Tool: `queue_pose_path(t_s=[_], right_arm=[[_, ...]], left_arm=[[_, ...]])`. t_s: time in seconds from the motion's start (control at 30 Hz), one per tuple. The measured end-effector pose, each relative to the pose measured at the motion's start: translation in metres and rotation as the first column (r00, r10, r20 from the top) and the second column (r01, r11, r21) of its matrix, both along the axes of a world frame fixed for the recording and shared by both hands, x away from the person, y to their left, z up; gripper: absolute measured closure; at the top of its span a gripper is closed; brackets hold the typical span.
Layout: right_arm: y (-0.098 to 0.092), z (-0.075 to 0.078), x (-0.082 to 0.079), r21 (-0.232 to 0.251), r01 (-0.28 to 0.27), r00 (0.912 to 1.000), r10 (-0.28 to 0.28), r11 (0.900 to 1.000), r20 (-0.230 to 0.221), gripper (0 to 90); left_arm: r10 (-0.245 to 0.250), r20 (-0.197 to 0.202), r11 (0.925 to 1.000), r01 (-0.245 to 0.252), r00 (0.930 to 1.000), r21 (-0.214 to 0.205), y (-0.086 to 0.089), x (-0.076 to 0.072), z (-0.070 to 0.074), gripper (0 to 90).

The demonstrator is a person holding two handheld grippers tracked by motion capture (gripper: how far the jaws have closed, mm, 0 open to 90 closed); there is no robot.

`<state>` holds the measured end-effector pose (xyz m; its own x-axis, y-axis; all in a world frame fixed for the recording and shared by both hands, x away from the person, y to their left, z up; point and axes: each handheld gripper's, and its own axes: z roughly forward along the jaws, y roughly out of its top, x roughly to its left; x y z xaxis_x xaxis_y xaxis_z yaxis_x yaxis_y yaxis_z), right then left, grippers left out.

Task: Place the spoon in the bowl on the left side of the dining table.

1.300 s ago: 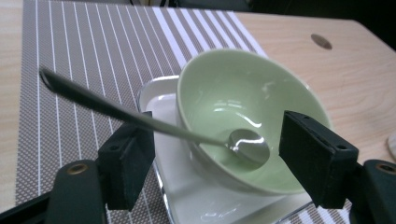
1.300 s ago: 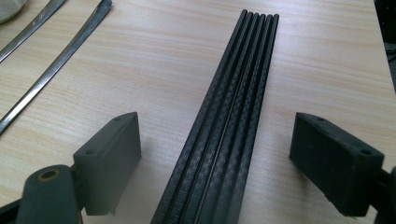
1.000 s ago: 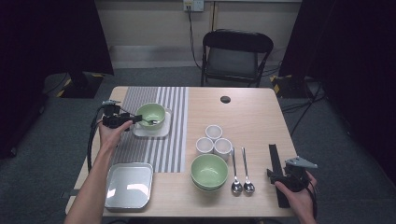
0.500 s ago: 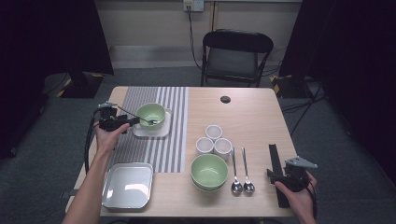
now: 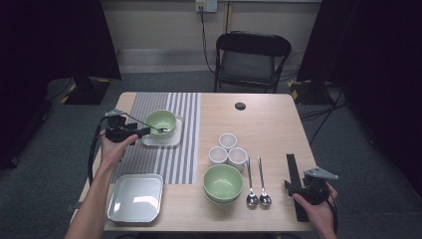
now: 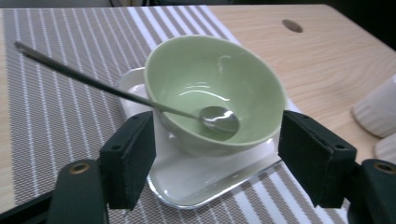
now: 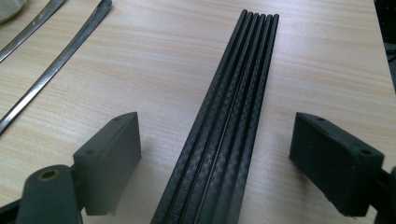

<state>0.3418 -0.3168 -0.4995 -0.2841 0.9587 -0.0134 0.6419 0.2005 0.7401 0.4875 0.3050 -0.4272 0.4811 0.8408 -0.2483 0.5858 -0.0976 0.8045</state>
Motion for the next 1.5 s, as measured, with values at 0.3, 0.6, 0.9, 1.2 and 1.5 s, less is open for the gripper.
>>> queue_pose_path(t_s=[0.3,0.6,0.9,1.2,1.5], right_arm=[[0.000,0.000,0.000,0.000,0.000,1.0000,0.000,1.0000,0.000,15.6],[0.000,0.000,0.000,0.003,0.001,1.0000,-0.001,1.0000,-0.002,15.5],[0.001,0.003,0.003,-0.006,0.002,0.9996,-0.002,1.0000,-0.028,15.9],[-0.001,0.005,0.004,0.009,0.010,0.9992,-0.010,0.9999,-0.040,18.0],[0.004,0.018,0.008,0.049,0.011,0.9997,-0.009,0.9987,-0.025,21.6]], left_arm=[[-0.019,0.042,0.9998,0.019,0.9989,-0.005,-0.004,-0.019,-0.001,28.6],[-0.073,0.045,0.9972,0.072,0.9963,0.016,-0.006,-0.036,0.003,28.8],[-0.121,0.068,0.9923,0.119,0.9904,0.035,-0.022,-0.054,-0.001,24.0],[-0.142,0.085,0.9897,0.141,0.9862,0.027,-0.034,-0.076,0.001,24.7],[-0.172,0.063,0.9840,0.168,0.9831,0.059,-0.044,-0.094,-0.006,24.0]])
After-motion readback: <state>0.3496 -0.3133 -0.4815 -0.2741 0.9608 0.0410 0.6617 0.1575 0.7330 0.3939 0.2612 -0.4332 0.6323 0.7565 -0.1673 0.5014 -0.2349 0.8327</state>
